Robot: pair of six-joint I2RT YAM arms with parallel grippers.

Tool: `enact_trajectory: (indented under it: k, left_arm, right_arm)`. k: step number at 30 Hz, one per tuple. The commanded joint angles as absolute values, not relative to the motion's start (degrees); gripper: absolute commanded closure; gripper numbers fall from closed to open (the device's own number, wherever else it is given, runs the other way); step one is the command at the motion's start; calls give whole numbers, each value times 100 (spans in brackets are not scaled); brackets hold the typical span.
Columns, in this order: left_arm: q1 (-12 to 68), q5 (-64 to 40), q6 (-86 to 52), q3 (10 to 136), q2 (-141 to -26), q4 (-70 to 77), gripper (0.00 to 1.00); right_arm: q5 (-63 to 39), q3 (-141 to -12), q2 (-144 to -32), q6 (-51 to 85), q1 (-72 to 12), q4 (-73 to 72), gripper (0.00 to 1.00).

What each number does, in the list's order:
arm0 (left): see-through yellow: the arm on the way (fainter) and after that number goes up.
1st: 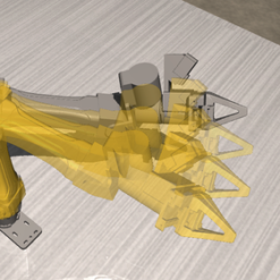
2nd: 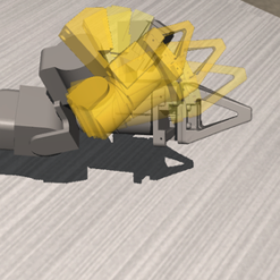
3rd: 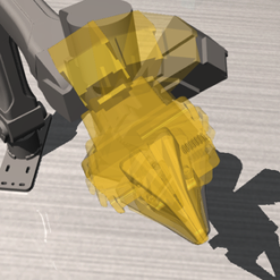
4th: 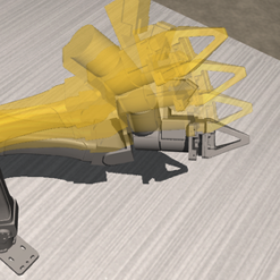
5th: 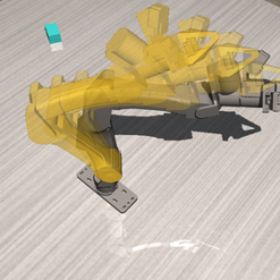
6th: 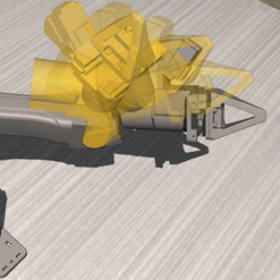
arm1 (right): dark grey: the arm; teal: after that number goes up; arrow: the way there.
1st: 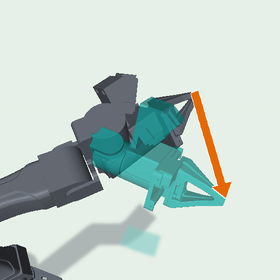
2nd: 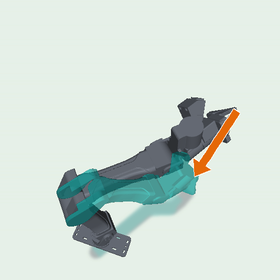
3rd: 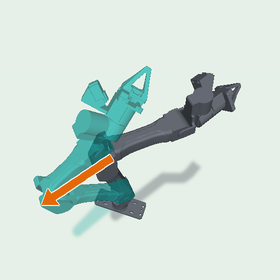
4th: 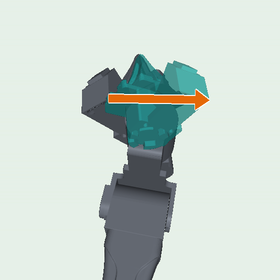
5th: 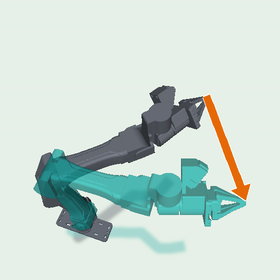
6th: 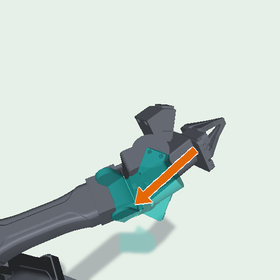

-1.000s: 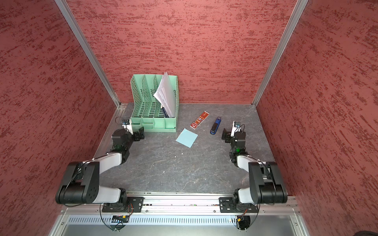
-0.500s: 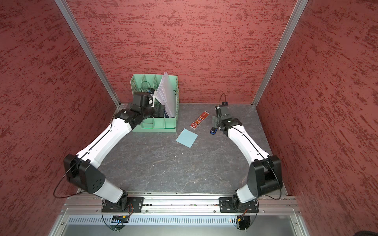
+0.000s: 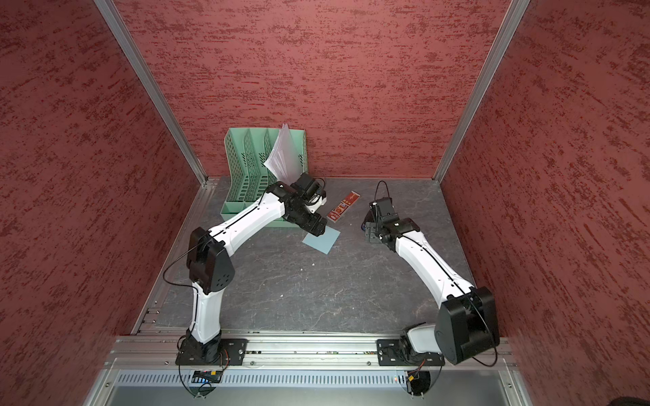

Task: Fold the square paper along the opposite sides
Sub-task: Pick up the paper from the center of the board.

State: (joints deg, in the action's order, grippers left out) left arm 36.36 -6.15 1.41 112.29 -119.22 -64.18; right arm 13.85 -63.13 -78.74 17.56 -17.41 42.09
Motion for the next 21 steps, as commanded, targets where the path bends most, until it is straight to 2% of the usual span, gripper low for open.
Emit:
enact_trajectory:
  k: [1,10,16,21]
  left_arm:
    - [3535,-963,409,11523,-12357,-6433,6]
    - [2988,-1602,1002,12687,-13480,-6423,7]
    - [3073,-1282,1551,13027,-13792,-6497,9]
    - [3364,-590,1720,12876,-13737,-6448,12]
  right_arm:
    - [667,-6210,-7728,1900,-1608,3778,14]
    - [414,-6117,-7694,2020,-1477,3703,20]
    - [308,-6091,-7744,2048,-1451,3632,23]
    - [273,-6131,-7780,2066,-1451,3582,23]
